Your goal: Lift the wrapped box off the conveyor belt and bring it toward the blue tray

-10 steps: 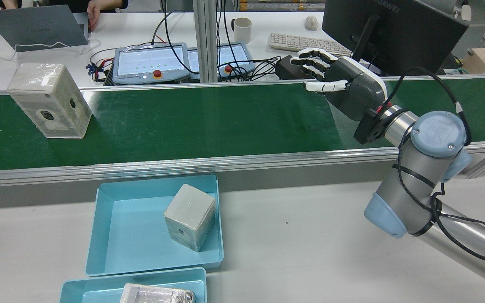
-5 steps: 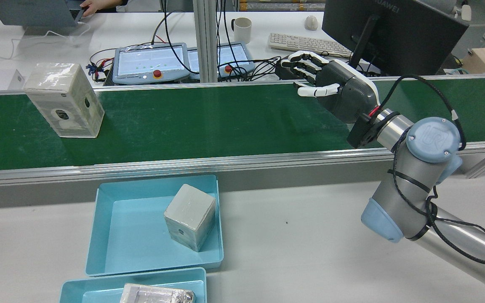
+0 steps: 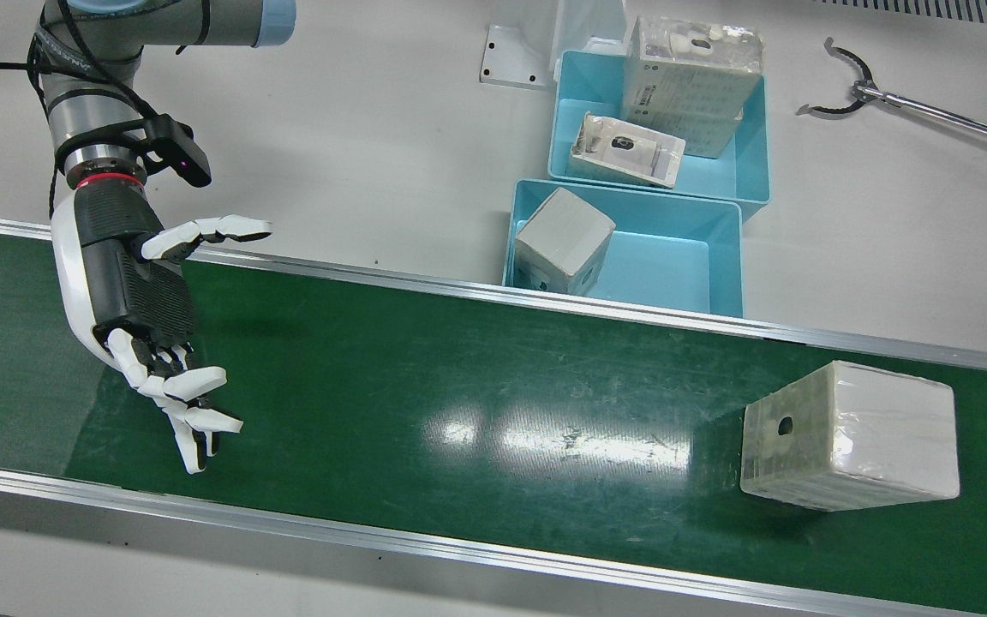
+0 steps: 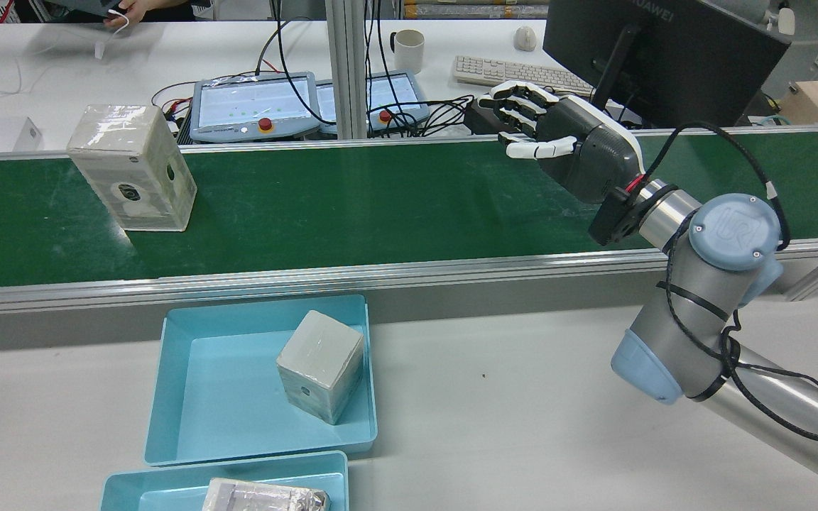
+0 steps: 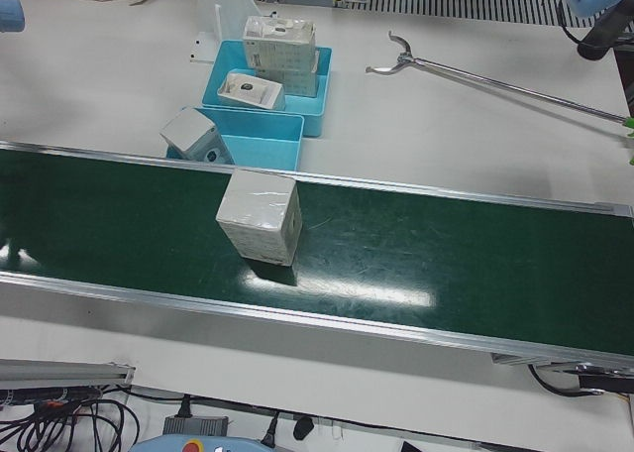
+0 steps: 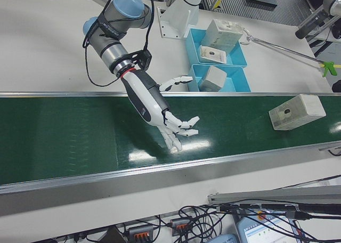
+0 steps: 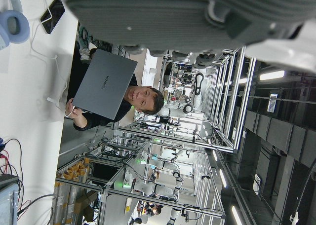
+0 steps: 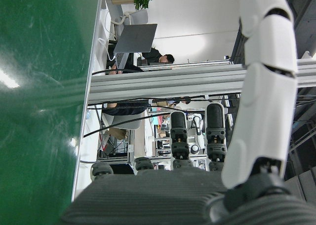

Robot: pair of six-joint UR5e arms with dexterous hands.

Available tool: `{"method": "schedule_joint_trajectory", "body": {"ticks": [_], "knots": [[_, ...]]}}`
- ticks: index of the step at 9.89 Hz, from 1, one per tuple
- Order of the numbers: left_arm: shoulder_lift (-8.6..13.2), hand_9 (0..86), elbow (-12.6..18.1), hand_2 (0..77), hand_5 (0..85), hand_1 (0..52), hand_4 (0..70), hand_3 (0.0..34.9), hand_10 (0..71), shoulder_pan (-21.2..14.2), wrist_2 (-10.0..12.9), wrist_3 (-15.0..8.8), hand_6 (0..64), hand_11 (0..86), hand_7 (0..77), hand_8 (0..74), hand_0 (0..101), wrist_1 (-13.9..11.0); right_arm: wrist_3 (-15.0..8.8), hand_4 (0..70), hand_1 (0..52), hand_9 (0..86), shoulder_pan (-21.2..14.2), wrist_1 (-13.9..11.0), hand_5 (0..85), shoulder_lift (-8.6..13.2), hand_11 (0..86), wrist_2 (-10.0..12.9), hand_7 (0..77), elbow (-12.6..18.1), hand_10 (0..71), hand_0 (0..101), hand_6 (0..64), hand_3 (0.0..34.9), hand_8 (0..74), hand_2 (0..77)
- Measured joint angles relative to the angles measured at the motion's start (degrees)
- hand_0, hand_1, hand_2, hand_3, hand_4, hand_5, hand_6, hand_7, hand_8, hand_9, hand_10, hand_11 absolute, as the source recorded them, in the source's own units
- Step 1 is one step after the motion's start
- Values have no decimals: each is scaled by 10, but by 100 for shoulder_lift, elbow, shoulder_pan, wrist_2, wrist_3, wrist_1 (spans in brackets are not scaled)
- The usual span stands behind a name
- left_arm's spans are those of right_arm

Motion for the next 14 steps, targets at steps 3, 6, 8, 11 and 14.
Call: {"method": "schedule_joint_trajectory", "body": {"ticks": [3, 6, 8, 11, 14], "knots": [[0, 0, 0, 5, 11, 0, 0, 0, 0, 0, 0, 0, 5, 0, 0, 0, 0, 0, -8, 93, 196, 65, 28, -2, 393, 20, 16, -3, 262, -17, 5, 481, 16, 198, 0, 218], [0, 0, 0, 5, 11, 0, 0, 0, 5, 0, 0, 0, 5, 0, 0, 0, 0, 0, -19, 104, 180, 65, 55, -7, 393, 66, 16, -4, 256, -38, 5, 498, 16, 198, 0, 207], [0, 0, 0, 5, 11, 0, 0, 0, 0, 0, 0, 0, 5, 0, 0, 0, 0, 0, -21, 125, 153, 60, 80, -8, 376, 70, 16, -11, 235, -40, 5, 493, 22, 215, 0, 185], [0, 0, 0, 5, 11, 0, 0, 0, 0, 0, 0, 0, 0, 0, 5, 0, 0, 0, -14, 104, 153, 60, 105, -8, 398, 72, 16, -15, 251, -39, 5, 486, 22, 218, 0, 185], [0, 0, 0, 11, 11, 0, 0, 0, 5, 0, 0, 0, 5, 0, 0, 0, 0, 0, -17, 104, 153, 60, 108, -8, 398, 73, 16, -15, 262, -44, 0, 481, 22, 231, 0, 175]]}}
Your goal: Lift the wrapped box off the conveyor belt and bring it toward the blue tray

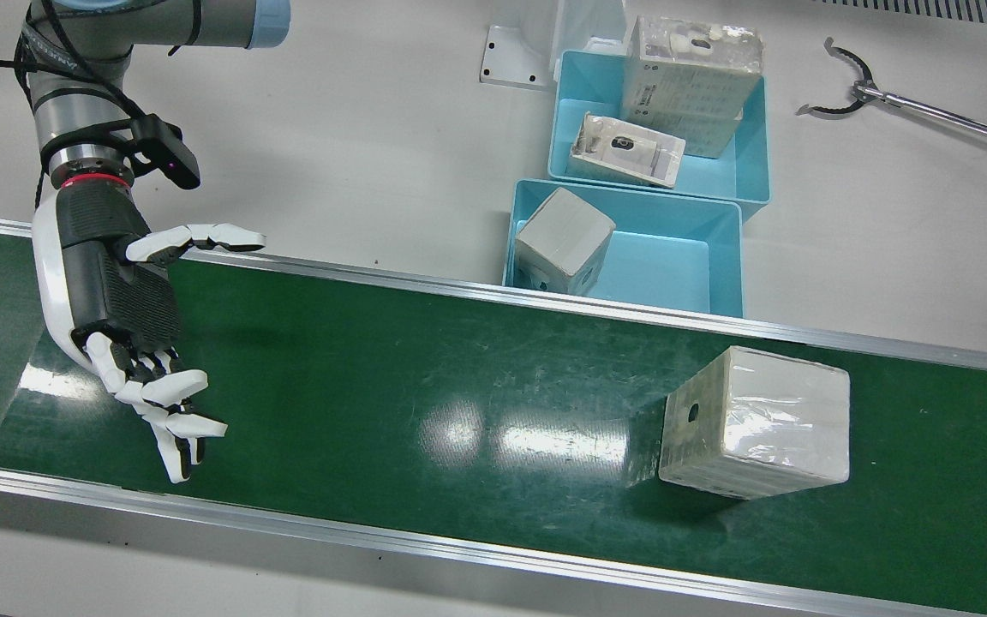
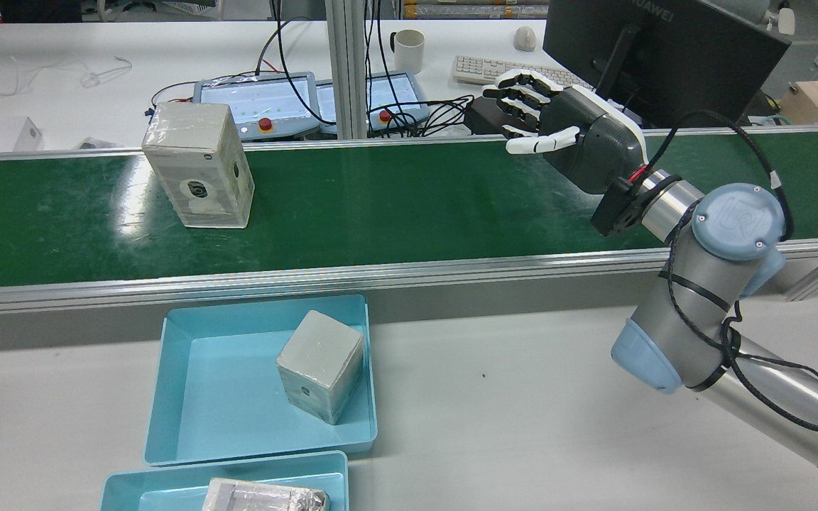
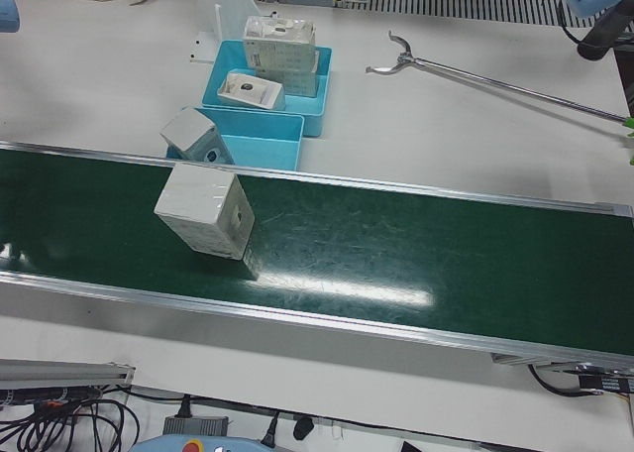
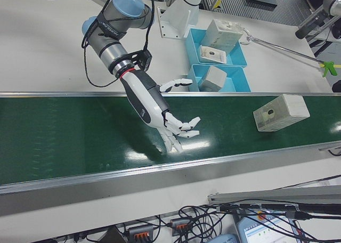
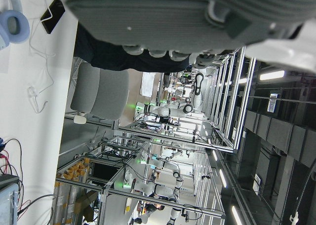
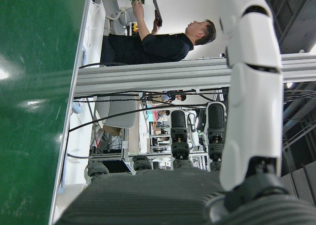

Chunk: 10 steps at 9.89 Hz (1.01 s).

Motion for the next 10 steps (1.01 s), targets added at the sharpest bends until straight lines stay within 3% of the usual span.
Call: {"method": "schedule_joint_trajectory", "body": {"ticks": [10], "knots": [[0, 0, 0, 5, 11, 0, 0, 0, 5, 0, 0, 0, 5, 0, 0, 0, 0, 0, 1, 120, 153, 60, -29, 6, 398, 9, 16, 17, 262, -115, 5, 480, 27, 230, 0, 196]]}}
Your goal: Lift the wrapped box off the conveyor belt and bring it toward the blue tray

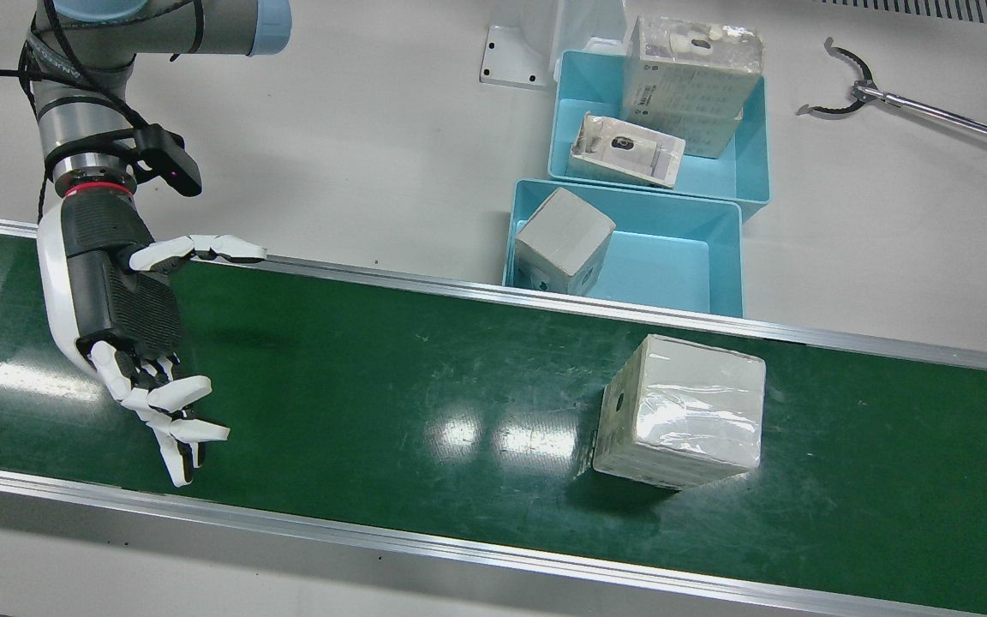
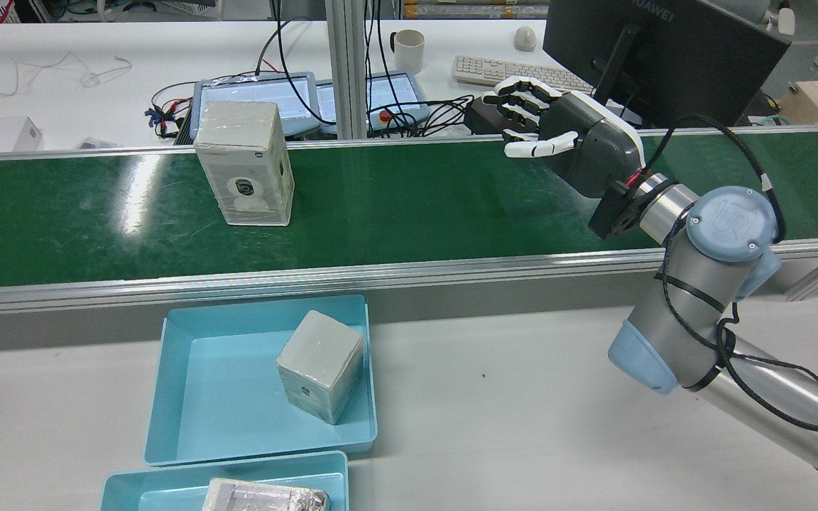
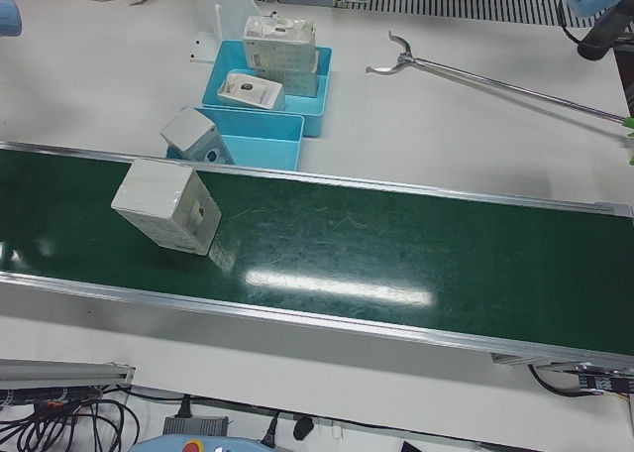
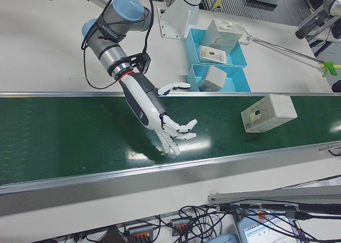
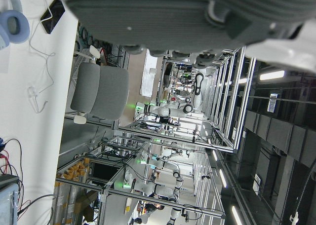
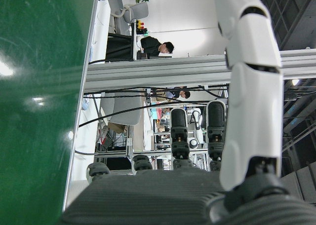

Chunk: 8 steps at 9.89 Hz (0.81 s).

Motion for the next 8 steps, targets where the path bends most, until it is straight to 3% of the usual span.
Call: {"method": "schedule_joint_trajectory", "body": {"ticks": [8], "knots": [[0, 0, 0, 5, 11, 0, 0, 0, 5, 0, 0, 0, 5, 0, 0, 0, 0, 0, 8, 125, 153, 60, -45, -4, 398, 0, 16, -3, 267, -9, 5, 481, 33, 230, 0, 218]]}}
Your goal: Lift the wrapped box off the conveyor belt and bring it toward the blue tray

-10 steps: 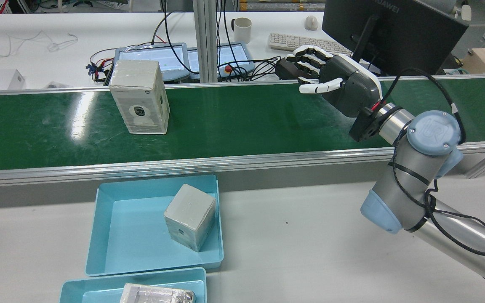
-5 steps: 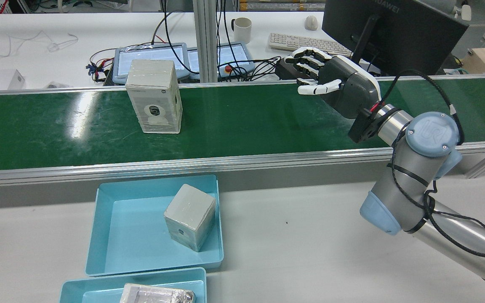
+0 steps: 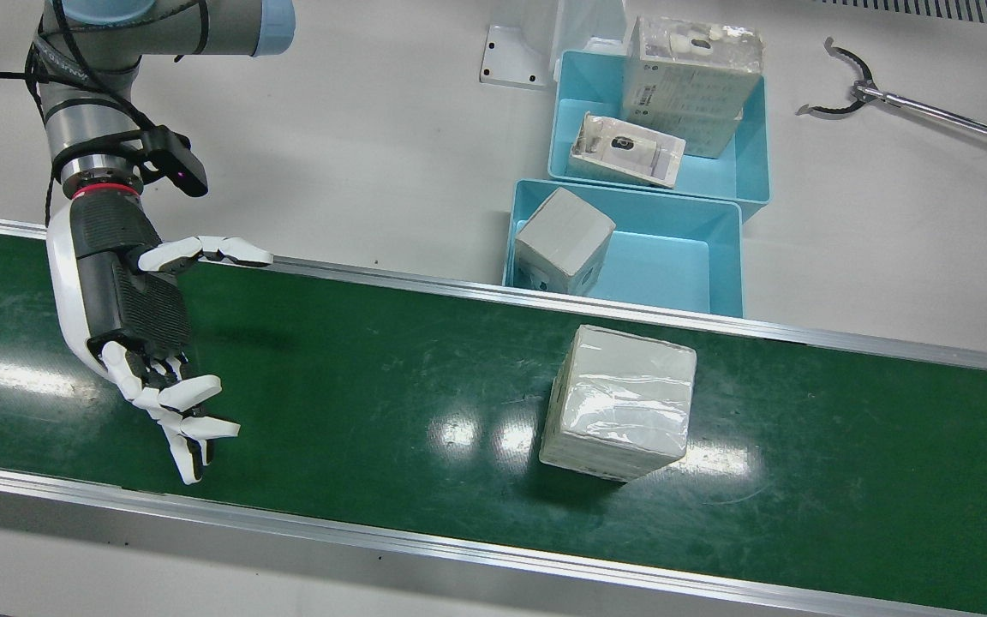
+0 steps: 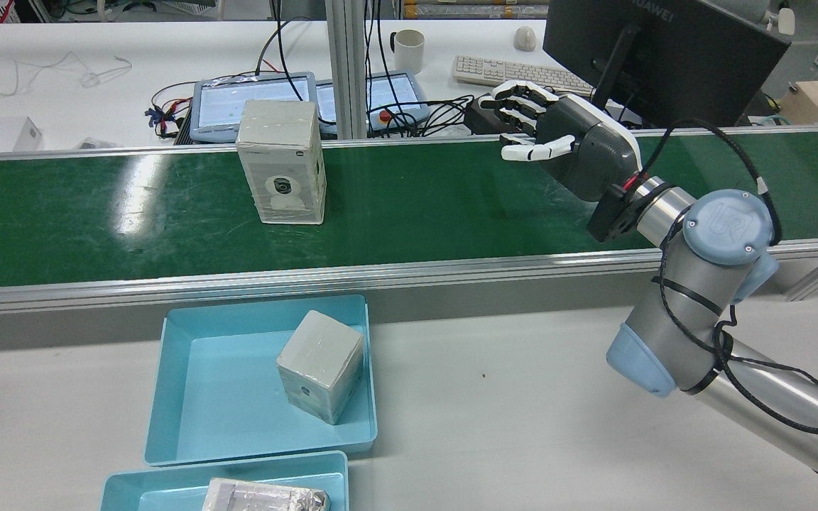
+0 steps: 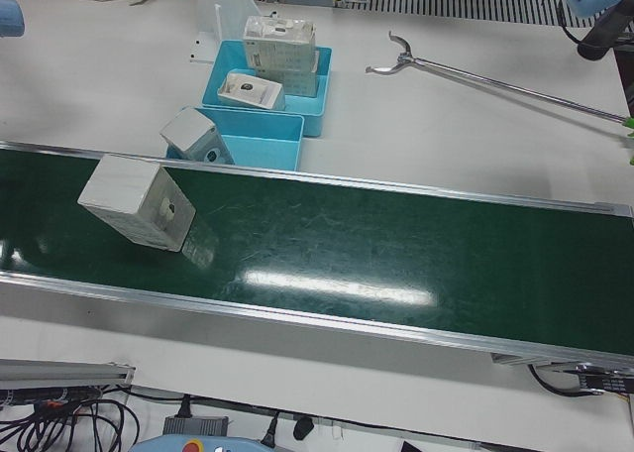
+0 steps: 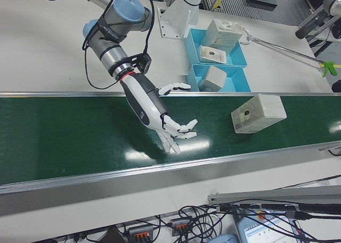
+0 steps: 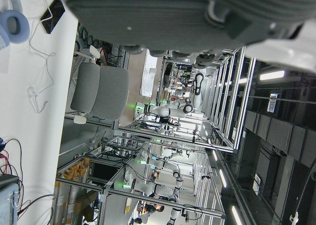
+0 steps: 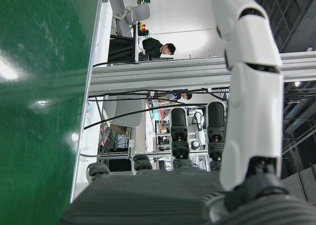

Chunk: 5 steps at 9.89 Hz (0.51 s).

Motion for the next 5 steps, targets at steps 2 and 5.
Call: {"method": "schedule_joint_trajectory", "body": {"ticks": [2, 5], "knots": [[0, 0, 0, 5, 11, 0, 0, 0, 5, 0, 0, 0, 0, 0, 5, 0, 0, 0, 1, 109, 164, 60, 12, -29, 398, 0, 16, -4, 267, 0, 5, 492, 33, 235, 0, 196], [0, 0, 0, 5, 11, 0, 0, 0, 5, 0, 0, 0, 5, 0, 5, 0, 0, 0, -4, 109, 142, 60, 13, -125, 398, 3, 16, -5, 278, 0, 0, 493, 33, 284, 0, 185]]}}
